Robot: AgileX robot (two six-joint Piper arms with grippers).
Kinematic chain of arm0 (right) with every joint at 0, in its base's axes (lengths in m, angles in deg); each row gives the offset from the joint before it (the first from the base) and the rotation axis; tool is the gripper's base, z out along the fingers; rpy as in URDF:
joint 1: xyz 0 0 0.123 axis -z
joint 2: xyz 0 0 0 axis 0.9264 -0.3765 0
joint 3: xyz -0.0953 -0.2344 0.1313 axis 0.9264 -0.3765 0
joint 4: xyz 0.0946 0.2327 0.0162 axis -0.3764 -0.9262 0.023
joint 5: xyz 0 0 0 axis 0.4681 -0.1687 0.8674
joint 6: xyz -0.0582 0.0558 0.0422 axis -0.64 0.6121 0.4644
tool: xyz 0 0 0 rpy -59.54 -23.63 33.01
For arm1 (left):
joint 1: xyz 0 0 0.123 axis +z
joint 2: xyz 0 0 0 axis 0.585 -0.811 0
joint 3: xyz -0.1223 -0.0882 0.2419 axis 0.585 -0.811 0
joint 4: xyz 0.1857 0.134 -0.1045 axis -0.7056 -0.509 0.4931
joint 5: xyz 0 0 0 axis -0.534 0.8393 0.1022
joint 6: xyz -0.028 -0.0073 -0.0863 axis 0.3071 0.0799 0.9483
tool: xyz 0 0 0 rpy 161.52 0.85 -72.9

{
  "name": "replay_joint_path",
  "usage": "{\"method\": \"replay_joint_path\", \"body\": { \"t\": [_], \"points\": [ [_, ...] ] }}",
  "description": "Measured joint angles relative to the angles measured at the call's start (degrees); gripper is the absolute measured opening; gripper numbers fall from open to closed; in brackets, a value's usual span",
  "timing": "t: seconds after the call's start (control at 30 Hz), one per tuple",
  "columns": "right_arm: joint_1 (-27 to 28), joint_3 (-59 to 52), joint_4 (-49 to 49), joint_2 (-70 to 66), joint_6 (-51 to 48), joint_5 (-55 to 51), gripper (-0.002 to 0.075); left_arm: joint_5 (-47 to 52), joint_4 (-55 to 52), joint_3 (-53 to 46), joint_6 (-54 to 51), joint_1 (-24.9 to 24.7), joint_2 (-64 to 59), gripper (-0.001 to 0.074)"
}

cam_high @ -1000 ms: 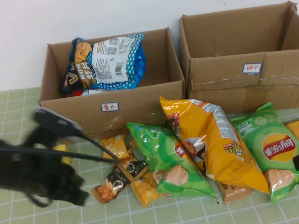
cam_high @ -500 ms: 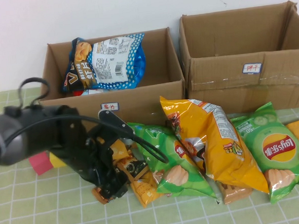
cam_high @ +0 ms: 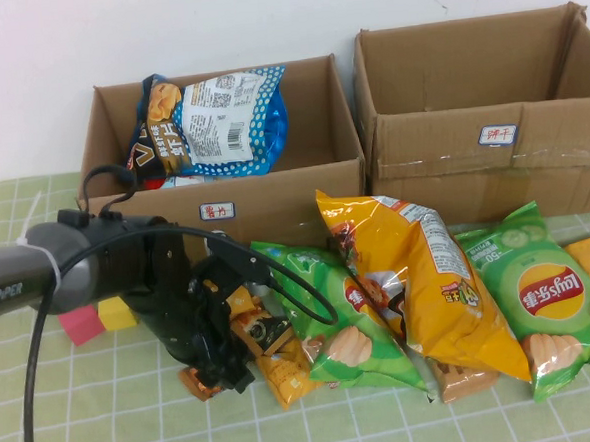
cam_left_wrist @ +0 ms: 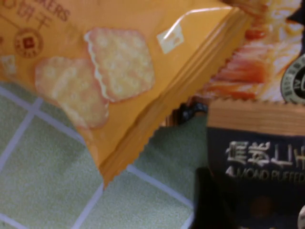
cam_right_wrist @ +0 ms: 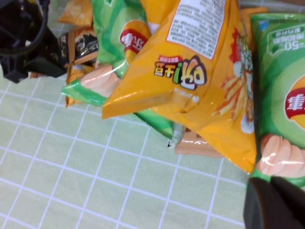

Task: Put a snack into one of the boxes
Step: Pick up the biscuit, then place the biscuit in the biscuit box

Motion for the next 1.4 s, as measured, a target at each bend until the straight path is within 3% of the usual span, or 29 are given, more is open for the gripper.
{"method": "replay_joint_path", "body": {
  "t": [0.03, 0.17, 0.3, 0.47, 0.57, 0.77, 0.97, 1.1, 1.17, 1.3, 1.4],
  "points": [
    [0.0, 0.0, 0.0, 0.0, 0.0, 0.22, 0.0008, 0.0, 0.11, 0.0, 0.0, 0.0, 0.0, 0.0344],
    [0.0, 0.0, -0.11, 0.0, 0.0, 0.74, 0.0008, 1.76, 0.97, 0.52, 0.0, 0.0, 0.0, 0.0346],
    [0.0, 0.0, -0.11, 0.0, -0.25, 0.84, 0.0008, 10.99, 1.56, 4.71, 0.0, 0.0, 0.0, 0.0346],
    [0.0, 0.0, -0.11, 0.0, -0.56, 1.15, 0.0008, 23.48, 2.72, 19.17, 0.11, -0.04, 0.56, 0.0345],
    [0.0, 0.0, 0.0, 0.0, -0.65, 1.16, 0.0007, 25.21, 5.09, 29.2, 0.24, -0.04, 0.79, 0.0346],
    [0.0, 0.0, 0.32, 0.0, -0.65, 1.16, 0.0006, 11.67, 17.32, 45.34, -0.91, -0.26, 0.47, 0.0345],
    [0.0, 0.0, 0.32, 0.0, -0.65, 1.74, 0.0006, -2.1, 29.26, 53.88, -8.16, -3.06, -4.4, 0.0345],
    [0.0, 0.0, 0.32, 0.0, -0.65, 1.74, 0.0006, -8.2, 30.97, 58.2, -14.37, -6.06, -10.39, 0.0345],
    [0.0, 0.0, 0.32, 0.0, -0.65, 1.74, 0.0006, -11.44, 31.58, 59.5, -15.88, -7.22, -13.74, 0.0386],
    [0.0, -0.11, 0.21, -0.19, -0.46, 1.82, 0.0006, -13.07, 31.82, 60.02, -14.99, -7.6, -18.38, 0.0608],
    [0.0, -0.21, -0.04, -0.19, -0.52, 1.82, 0.0006, -10.38, 30.01, 60.02, -14.05, -7.5, -19.48, 0.0664]
  ]
}}
